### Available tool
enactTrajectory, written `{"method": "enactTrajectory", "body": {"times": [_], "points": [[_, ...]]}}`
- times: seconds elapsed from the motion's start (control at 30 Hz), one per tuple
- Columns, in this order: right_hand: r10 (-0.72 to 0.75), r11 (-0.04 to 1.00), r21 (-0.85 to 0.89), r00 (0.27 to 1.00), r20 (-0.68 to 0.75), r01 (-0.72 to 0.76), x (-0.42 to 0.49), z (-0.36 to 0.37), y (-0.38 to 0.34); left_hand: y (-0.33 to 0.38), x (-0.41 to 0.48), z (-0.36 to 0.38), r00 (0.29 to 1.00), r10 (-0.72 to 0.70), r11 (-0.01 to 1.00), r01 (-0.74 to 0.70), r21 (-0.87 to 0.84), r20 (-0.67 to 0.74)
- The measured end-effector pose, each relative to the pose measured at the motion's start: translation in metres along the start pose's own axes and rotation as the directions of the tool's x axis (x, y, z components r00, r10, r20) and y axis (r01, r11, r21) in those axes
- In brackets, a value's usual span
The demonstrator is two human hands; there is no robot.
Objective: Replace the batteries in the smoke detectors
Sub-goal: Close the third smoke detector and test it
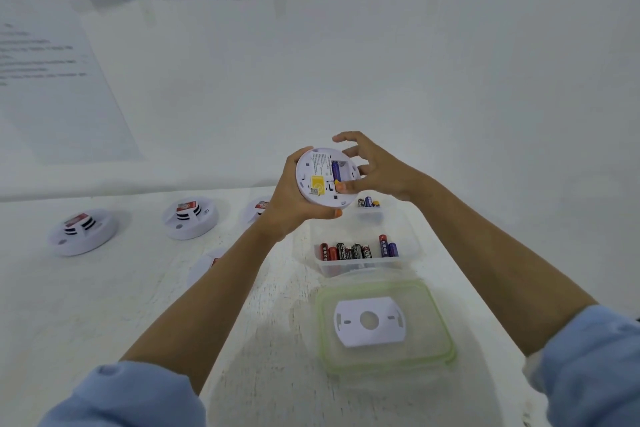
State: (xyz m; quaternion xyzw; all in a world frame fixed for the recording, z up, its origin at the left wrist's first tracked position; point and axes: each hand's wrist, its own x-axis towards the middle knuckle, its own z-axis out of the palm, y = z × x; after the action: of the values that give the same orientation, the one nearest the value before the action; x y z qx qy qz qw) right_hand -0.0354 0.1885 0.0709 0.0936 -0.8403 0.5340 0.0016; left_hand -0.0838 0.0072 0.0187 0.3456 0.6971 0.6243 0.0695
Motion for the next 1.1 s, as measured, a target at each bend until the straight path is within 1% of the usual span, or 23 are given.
{"method": "enactTrajectory", "body": {"times": [0.03,0.07,0.1,0.13,0.17,0.2,0.23,0.27,0.3,0.37,0.4,0.43,0.5,0.57,0.6,0.67,0.77,0.83,0.9,0.97,1.0,1.03,1.1], "points": [[0.032,0.995,0.097,0.999,-0.005,-0.031,0.001,-0.004,0.004,-0.001,0.001,-0.001,1.0,-0.005,1.0,0.005,0.014,0.006],[0.073,0.973,0.223,0.997,-0.033,-0.064,0.003,-0.007,0.009,-0.002,0.002,-0.003,1.0,-0.012,1.0,0.012,0.026,0.006],[0.117,0.949,0.304,0.99,-0.077,-0.088,0.006,-0.01,0.014,-0.002,0.003,-0.005,1.0,-0.017,0.999,0.017,0.03,0.002],[0.164,0.951,0.285,0.977,-0.137,-0.12,0.011,-0.013,0.02,-0.003,0.004,-0.007,1.0,-0.019,0.999,0.02,0.029,-0.006],[0.207,0.975,0.122,0.957,-0.204,-0.185,0.017,-0.015,0.027,-0.004,0.005,-0.009,1.0,-0.02,1.0,0.021,0.022,-0.015],[0.233,0.947,-0.162,0.94,-0.248,-0.277,0.024,-0.016,0.035,-0.005,0.006,-0.01,0.999,-0.023,1.0,0.023,0.015,-0.025],[0.253,0.835,-0.431,0.935,-0.249,-0.341,0.031,-0.016,0.044,-0.006,0.007,-0.01,0.999,-0.024,1.0,0.024,0.01,-0.036],[0.286,0.695,-0.619,0.931,-0.227,-0.365,0.037,-0.013,0.051,-0.008,0.008,-0.01,0.999,-0.024,1.0,0.024,0.007,-0.047],[0.339,0.576,-0.724,0.917,-0.211,-0.379,0.042,-0.01,0.056,-0.008,0.009,-0.01,0.998,-0.026,1.0,0.026,0.005,-0.057],[0.417,0.424,-0.823,0.888,-0.193,-0.378,0.049,-0.003,0.06,-0.01,0.011,-0.01,0.997,-0.036,0.999,0.036,0.002,-0.066],[0.434,0.377,-0.852,0.882,-0.184,-0.363,0.052,0.0,0.059,-0.011,0.012,-0.01,0.997,-0.04,0.999,0.04,0.001,-0.067],[0.444,0.35,-0.869,0.879,-0.175,-0.349,0.054,0.001,0.06,-0.012,0.012,-0.01,0.997,-0.043,0.999,0.043,0.0,-0.068],[0.448,0.323,-0.888,0.879,-0.163,-0.329,0.059,0.003,0.063,-0.015,0.013,-0.01,0.997,-0.046,0.999,0.046,0.003,-0.069],[0.443,0.335,-0.884,0.883,-0.159,-0.327,0.062,0.003,0.068,-0.018,0.013,-0.012,0.996,-0.049,0.999,0.05,0.007,-0.069],[0.445,0.359,-0.873,0.882,-0.152,-0.331,0.062,0.003,0.072,-0.019,0.014,-0.013,0.996,-0.051,0.999,0.051,0.007,-0.069],[0.429,0.43,-0.841,0.894,-0.128,-0.327,0.063,0.003,0.076,-0.021,0.014,-0.014,0.996,-0.046,0.999,0.047,0.012,-0.072],[0.393,0.496,-0.814,0.914,-0.099,-0.301,0.062,0.002,0.077,-0.023,0.015,-0.013,0.997,-0.034,0.999,0.035,0.017,-0.073],[0.36,0.594,-0.743,0.928,-0.097,-0.308,0.062,-0.001,0.078,-0.023,0.015,-0.013,0.997,-0.03,0.999,0.032,0.02,-0.073],[0.31,0.75,-0.571,0.94,-0.141,-0.333,0.06,-0.008,0.074,-0.024,0.014,-0.014,0.997,-0.028,0.999,0.031,0.027,-0.077],[0.198,0.902,-0.324,0.94,-0.277,-0.285,0.055,-0.016,0.062,-0.024,0.012,-0.015,0.996,-0.03,0.999,0.032,0.022,-0.085],[0.131,0.957,-0.196,0.922,-0.365,-0.213,0.05,-0.019,0.053,-0.024,0.012,-0.015,0.996,-0.029,0.999,0.03,0.018,-0.09],[0.066,0.989,-0.09,0.892,-0.446,-0.118,0.044,-0.021,0.043,-0.023,0.012,-0.015,0.995,-0.025,0.999,0.027,0.017,-0.093],[-0.034,0.998,0.027,0.845,-0.534,0.058,0.031,-0.02,0.024,-0.022,0.011,-0.014,0.995,-0.017,1.0,0.018,0.011,-0.098]]}}
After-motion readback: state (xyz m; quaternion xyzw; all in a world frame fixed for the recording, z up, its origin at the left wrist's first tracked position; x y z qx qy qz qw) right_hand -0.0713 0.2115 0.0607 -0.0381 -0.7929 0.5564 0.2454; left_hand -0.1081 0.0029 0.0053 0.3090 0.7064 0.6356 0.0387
